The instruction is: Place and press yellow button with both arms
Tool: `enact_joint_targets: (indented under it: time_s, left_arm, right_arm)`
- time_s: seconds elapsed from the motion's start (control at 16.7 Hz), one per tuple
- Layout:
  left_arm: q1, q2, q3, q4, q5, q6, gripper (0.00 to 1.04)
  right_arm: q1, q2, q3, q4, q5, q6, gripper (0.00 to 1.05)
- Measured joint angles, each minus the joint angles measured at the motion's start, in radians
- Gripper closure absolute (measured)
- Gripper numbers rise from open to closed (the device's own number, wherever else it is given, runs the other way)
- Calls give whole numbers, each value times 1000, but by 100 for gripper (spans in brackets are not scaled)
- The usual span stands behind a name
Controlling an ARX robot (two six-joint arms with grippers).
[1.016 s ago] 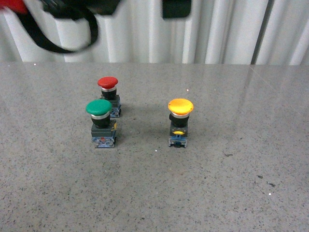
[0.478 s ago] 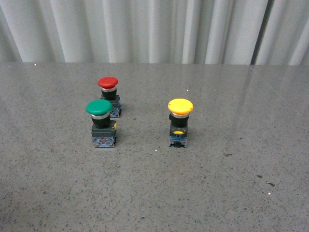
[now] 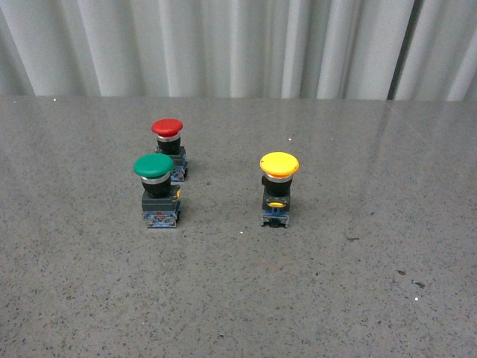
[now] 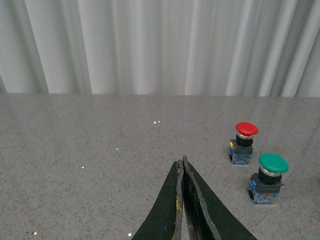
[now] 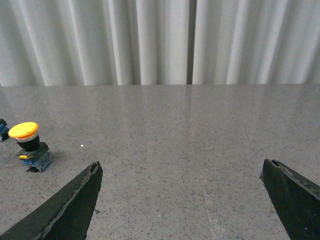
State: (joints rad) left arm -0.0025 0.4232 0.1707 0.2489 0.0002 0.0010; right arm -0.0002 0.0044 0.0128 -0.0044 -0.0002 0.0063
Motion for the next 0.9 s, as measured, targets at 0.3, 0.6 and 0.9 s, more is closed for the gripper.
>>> enact_joint_targets:
  time_s: [0.3,0.6,0.9]
  left_arm:
    - [0,-79,-64,-13,0,0,103]
    - [0,-151,-106,-44,0,0,103]
    - [0,-227,-135,-82,0,0,103]
  right_arm:
    - [0,0,0,0,0,0,7]
    - [0,0,0,0,0,0,7]
    - [0,0,0,0,0,0,7]
